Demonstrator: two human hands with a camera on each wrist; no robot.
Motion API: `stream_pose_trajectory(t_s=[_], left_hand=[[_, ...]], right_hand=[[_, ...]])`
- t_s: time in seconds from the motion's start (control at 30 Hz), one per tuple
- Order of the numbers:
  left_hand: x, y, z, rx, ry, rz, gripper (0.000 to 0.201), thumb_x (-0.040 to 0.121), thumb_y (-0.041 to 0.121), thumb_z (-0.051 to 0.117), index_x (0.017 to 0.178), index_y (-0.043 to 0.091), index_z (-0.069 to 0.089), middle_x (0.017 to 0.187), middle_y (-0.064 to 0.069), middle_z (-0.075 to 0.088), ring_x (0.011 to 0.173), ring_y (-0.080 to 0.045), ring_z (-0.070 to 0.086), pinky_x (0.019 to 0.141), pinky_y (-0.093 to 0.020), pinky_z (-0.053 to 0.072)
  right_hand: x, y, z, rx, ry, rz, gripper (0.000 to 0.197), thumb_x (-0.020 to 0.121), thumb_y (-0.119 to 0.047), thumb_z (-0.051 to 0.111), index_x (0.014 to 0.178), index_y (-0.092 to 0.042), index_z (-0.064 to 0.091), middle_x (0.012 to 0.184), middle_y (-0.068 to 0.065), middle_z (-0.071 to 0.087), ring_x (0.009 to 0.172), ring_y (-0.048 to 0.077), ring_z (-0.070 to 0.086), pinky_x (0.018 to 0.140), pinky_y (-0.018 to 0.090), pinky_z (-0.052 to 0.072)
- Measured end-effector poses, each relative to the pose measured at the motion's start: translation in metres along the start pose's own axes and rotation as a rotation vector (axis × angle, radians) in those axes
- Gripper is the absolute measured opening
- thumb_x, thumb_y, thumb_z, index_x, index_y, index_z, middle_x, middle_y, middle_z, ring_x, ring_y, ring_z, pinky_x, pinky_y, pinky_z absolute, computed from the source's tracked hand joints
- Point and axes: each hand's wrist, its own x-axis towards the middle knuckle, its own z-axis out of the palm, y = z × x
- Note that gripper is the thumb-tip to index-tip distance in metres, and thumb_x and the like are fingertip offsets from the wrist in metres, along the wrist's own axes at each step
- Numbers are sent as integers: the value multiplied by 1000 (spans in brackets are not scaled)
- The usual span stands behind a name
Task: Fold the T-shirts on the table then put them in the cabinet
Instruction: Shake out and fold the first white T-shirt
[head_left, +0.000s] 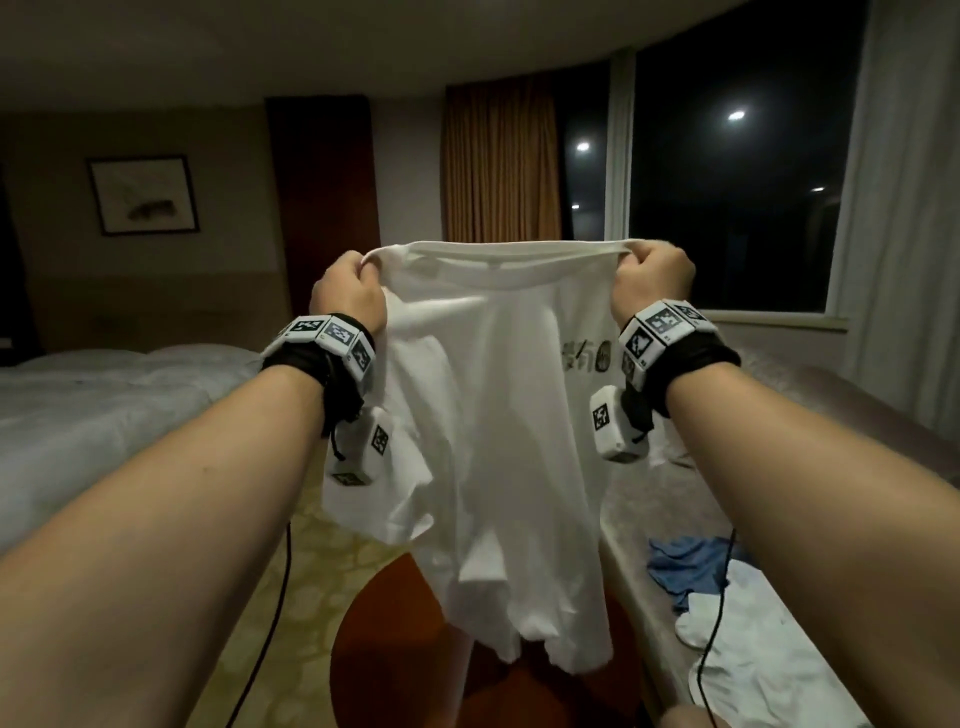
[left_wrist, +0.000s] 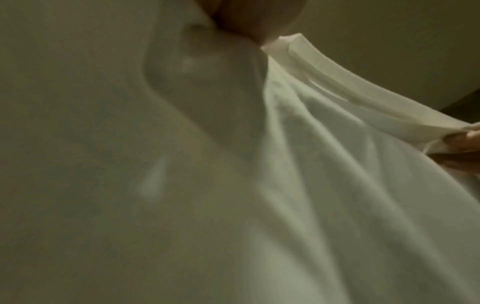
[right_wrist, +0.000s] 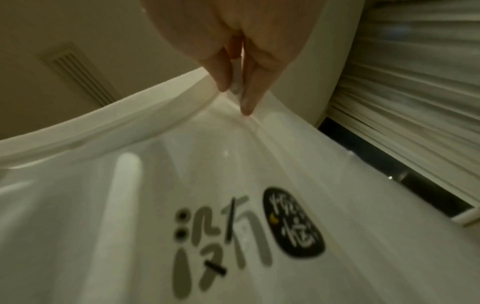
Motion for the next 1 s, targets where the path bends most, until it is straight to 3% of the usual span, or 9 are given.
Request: stream_pose_trajectory(t_s=[0.1,0.2,0.3,0.4,0.6,0.7,0.77,0.87,1.0], left_hand=[[7,13,-21,3,-14,63,47,93,44,48,61,11,42,61,-6,48,70,-35,50,61,-37,36],[0,17,-38,19,-101,27,53,78,64,60,59,15,53,56,3,50,57,-19,49,53,-30,35],[-9,13,-42,34,-277,16,32,76,48,72,68,18,63,63,3,57,60,-14,53,53,-26,38],[-17,12,-44,9,-382,7,17,87,29,64,79,14,67,73,-4,61,71,-18,54,58,-26,39],[-31,17,-41,42,-418,-73,15,89,14,57,100,11,67,94,-4,63,87,-19,57,73,-28,46],[-34,23,-38,48,-482,-81,15,89,5,52,98,13,62,101,-4,58,93,-18,53,80,-29,43],[-35,25,-37,-8,-518,-95,22,88,-1,47,94,13,63,98,-5,58,87,-17,52,74,-24,43],[-38,23,-38,-53,-580,-82,5,84,13,63,84,16,67,83,-1,60,79,-15,54,64,-22,41],[-38,13,-38,-89,-561,-56,18,85,31,69,92,15,71,83,-3,65,76,-15,59,68,-27,46]], right_hand=[[9,-10,-13,24,68,-54,28,94,-11,48,111,-4,69,116,9,64,107,20,60,90,17,41],[8,-10,-21,-65,42,-56,27,94,-14,48,111,-4,68,121,10,59,109,22,59,92,20,41],[1,-2,-24,-137,-26,27,23,92,-17,53,106,-6,67,116,12,62,107,27,61,94,29,47],[-8,2,-25,-242,-150,91,25,86,-21,53,101,-17,73,111,11,66,102,31,62,93,36,51],[-21,-2,-28,-169,-357,37,25,76,-9,56,84,-18,77,81,2,67,80,21,61,69,23,45],[-22,-3,-25,-112,-353,89,27,74,-7,52,85,-14,76,71,0,63,73,20,60,62,23,44],[-22,-1,-23,-140,-380,105,24,76,-6,50,81,-12,73,65,-1,58,68,21,57,56,22,41],[-26,0,-20,-198,-435,97,22,79,-6,48,84,-17,67,76,2,62,76,22,60,64,24,45],[-27,5,-13,-200,-454,85,27,81,-6,50,94,-20,69,87,2,64,82,20,59,72,25,44]])
